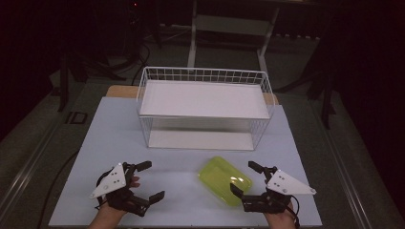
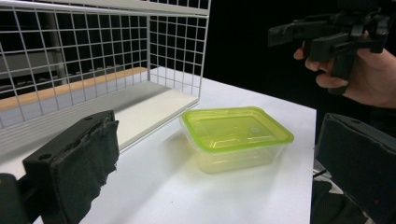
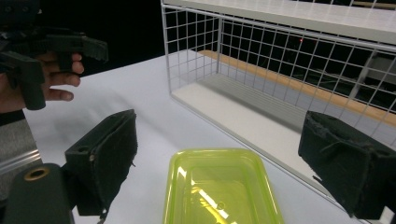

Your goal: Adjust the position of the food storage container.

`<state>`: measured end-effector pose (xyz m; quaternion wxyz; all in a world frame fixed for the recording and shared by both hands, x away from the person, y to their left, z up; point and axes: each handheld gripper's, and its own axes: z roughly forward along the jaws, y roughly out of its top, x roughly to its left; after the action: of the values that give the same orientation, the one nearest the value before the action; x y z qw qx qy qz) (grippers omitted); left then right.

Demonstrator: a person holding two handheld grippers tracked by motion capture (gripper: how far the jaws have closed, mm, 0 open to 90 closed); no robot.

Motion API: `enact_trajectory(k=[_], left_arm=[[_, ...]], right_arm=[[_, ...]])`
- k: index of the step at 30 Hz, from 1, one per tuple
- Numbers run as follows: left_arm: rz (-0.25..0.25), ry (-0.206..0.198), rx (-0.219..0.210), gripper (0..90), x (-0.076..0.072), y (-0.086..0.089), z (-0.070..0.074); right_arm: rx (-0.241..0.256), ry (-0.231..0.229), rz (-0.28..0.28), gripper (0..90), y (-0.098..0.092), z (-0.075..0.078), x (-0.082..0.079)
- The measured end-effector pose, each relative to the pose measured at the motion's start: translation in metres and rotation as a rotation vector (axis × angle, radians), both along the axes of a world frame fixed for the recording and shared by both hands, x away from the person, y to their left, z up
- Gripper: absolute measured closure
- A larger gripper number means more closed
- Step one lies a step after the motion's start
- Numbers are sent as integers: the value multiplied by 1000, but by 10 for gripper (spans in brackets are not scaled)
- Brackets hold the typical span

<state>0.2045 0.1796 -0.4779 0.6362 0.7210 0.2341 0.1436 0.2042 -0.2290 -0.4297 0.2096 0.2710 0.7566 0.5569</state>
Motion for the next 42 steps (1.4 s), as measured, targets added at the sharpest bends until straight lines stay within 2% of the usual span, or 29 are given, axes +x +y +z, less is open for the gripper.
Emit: enact_trajectory(k=[2,4,7,8,11,13,15,18,19,21,22,23,25,26,28,30,36,41,42], left_arm=[[-1,0,3,1,0,-1,0],[-8,-2,3,1,0,-1,0],[-14,-6,12,1,-1,-2,0],[-15,-5,11,1,-1,-2,0],[-14,-9,8,1,-1,-1,2],[-11,-14,4,1,-2,-1,3],[-9,-23,7,1,-2,0,4],[-10,-24,5,1,-3,-1,5],[-11,-26,5,1,-3,0,5],[-11,-24,7,1,-2,-1,5],[-12,-24,6,1,-2,0,5],[-11,-24,8,1,-1,0,4],[-11,-22,8,1,-1,0,4],[-12,-21,7,1,-1,0,4],[-12,-21,10,1,-1,0,4],[-13,-19,9,1,-1,0,4],[-16,-16,10,1,0,0,3],[-21,-14,8,1,1,-1,3],[-22,-13,8,1,1,-1,3]], right_arm=[[-20,7,-26,119,3,0,0],[-31,33,-32,135,5,-1,2],[-19,40,-6,136,6,-3,2],[-34,47,1,141,10,-4,2],[-37,69,6,143,14,-5,0],[-45,91,21,195,17,-7,0],[-75,110,36,232,20,-11,0],[-103,156,56,361,22,-19,-2],[-103,175,66,434,22,-22,-3],[-129,217,90,500,24,-29,-4],[-153,235,96,598,26,-34,-7],[-162,244,100,599,27,-37,-7],[-189,277,113,671,29,-44,-10],[-198,289,112,749,30,-48,-10],[-230,308,101,846,31,-54,-10],[-256,311,98,898,31,-57,-10],[-282,324,128,900,36,-60,-13],[-324,331,113,900,36,-63,-10],[-335,344,99,900,35,-65,-9]])
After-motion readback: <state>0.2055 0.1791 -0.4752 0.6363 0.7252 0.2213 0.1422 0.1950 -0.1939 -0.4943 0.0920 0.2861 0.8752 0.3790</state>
